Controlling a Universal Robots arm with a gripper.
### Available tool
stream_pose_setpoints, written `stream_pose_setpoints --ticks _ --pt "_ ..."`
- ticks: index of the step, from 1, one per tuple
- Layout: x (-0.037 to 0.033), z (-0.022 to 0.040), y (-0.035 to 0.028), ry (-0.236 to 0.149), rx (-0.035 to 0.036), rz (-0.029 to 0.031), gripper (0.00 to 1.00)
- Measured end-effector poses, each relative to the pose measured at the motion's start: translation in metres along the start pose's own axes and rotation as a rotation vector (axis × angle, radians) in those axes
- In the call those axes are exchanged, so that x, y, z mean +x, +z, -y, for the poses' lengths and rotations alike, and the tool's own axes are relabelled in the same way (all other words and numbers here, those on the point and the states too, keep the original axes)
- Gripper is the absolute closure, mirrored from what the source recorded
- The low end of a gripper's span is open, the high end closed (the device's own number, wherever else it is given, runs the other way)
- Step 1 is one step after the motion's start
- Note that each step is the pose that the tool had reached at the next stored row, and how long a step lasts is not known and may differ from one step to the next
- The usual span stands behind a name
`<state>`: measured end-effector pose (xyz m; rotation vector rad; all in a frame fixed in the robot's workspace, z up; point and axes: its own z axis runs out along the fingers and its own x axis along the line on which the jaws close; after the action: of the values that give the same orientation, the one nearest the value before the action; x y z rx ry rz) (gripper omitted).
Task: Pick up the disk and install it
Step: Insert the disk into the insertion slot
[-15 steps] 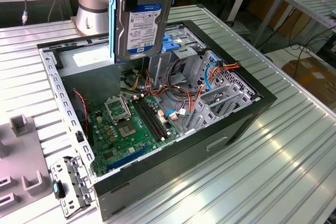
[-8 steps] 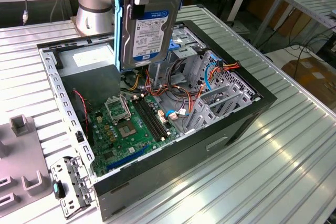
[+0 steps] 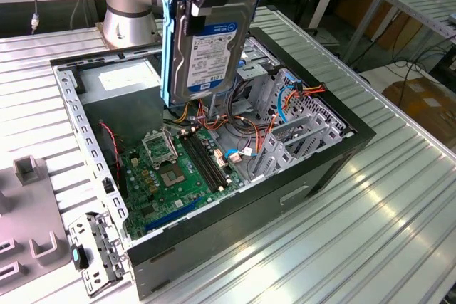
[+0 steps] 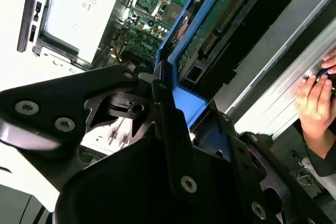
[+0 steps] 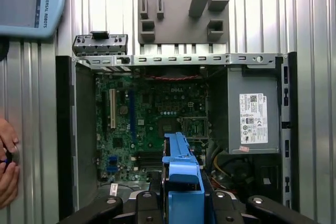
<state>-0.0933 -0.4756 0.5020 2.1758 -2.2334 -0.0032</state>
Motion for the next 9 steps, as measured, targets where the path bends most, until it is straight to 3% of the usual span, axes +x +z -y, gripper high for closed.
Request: stream_pose_setpoints --ticks 4,9 --pt "0.006 0.0033 0.0005 0.0 0.0001 -0.001 0.63" --pt "0.007 0.0157 0.0005 0.0 0.0001 -0.002 0.63"
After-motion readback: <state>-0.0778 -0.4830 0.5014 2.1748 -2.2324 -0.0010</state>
